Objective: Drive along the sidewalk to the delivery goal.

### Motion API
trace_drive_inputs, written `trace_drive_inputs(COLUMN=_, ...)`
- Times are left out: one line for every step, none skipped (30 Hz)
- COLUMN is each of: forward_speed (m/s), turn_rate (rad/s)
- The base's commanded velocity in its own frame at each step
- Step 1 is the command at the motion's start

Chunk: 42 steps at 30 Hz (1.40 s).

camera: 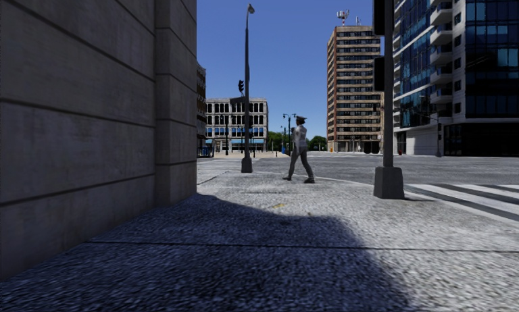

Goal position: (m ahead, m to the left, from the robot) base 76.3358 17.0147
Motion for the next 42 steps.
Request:
trace_drive_inputs(forward_speed=1.92, turn_rate=0.00)
trace_drive_inputs(forward_speed=1.92, turn_rate=0.00)
trace_drive_inputs(forward_speed=1.92, turn_rate=0.08)
trace_drive_inputs(forward_speed=1.92, turn_rate=0.08)
trace_drive_inputs(forward_speed=1.92, turn_rate=0.13)
trace_drive_inputs(forward_speed=1.92, turn_rate=0.15)
trace_drive_inputs(forward_speed=1.86, turn_rate=0.17)
trace_drive_inputs(forward_speed=1.83, turn_rate=0.18)
trace_drive_inputs(forward_speed=1.83, turn_rate=0.18)
trace_drive_inputs(forward_speed=1.82, turn_rate=0.20)
trace_drive_inputs(forward_speed=1.82, turn_rate=0.21)
trace_drive_inputs(forward_speed=1.82, turn_rate=0.21)
trace_drive_inputs(forward_speed=1.82, turn_rate=0.21)
trace_drive_inputs(forward_speed=1.81, turn_rate=0.21)
trace_drive_inputs(forward_speed=1.81, turn_rate=0.21)
trace_drive_inputs(forward_speed=1.81, turn_rate=0.21)
trace_drive_inputs(forward_speed=1.81, turn_rate=0.21)
trace_drive_inputs(forward_speed=1.81, turn_rate=0.21)
trace_drive_inputs(forward_speed=1.81, turn_rate=0.21)
trace_drive_inputs(forward_speed=1.81, turn_rate=0.21)
trace_drive_inputs(forward_speed=1.81, turn_rate=0.21)
trace_drive_inputs(forward_speed=1.81, turn_rate=0.17)
trace_drive_inputs(forward_speed=1.81, turn_rate=0.00)
trace_drive_inputs(forward_speed=1.81, turn_rate=0.00)
trace_drive_inputs(forward_speed=1.81, turn_rate=0.00)
trace_drive_inputs(forward_speed=1.81, turn_rate=0.00)
trace_drive_inputs(forward_speed=1.81, turn_rate=0.00)
trace_drive_inputs(forward_speed=1.81, turn_rate=0.00)
trace_drive_inputs(forward_speed=1.81, turn_rate=0.00)
trace_drive_inputs(forward_speed=1.81, turn_rate=0.00)
trace_drive_inputs(forward_speed=1.81, turn_rate=0.00)
trace_drive_inputs(forward_speed=1.81, turn_rate=0.00)
trace_drive_inputs(forward_speed=1.81, turn_rate=0.00)
trace_drive_inputs(forward_speed=1.81, turn_rate=0.05)
trace_drive_inputs(forward_speed=1.81, turn_rate=0.05)
trace_drive_inputs(forward_speed=1.81, turn_rate=0.08)
trace_drive_inputs(forward_speed=1.81, turn_rate=0.12)
trace_drive_inputs(forward_speed=1.81, turn_rate=0.14)
trace_drive_inputs(forward_speed=1.81, turn_rate=0.14)
trace_drive_inputs(forward_speed=1.81, turn_rate=0.14)
trace_drive_inputs(forward_speed=1.81, turn_rate=0.14)
trace_drive_inputs(forward_speed=1.80, turn_rate=0.14)
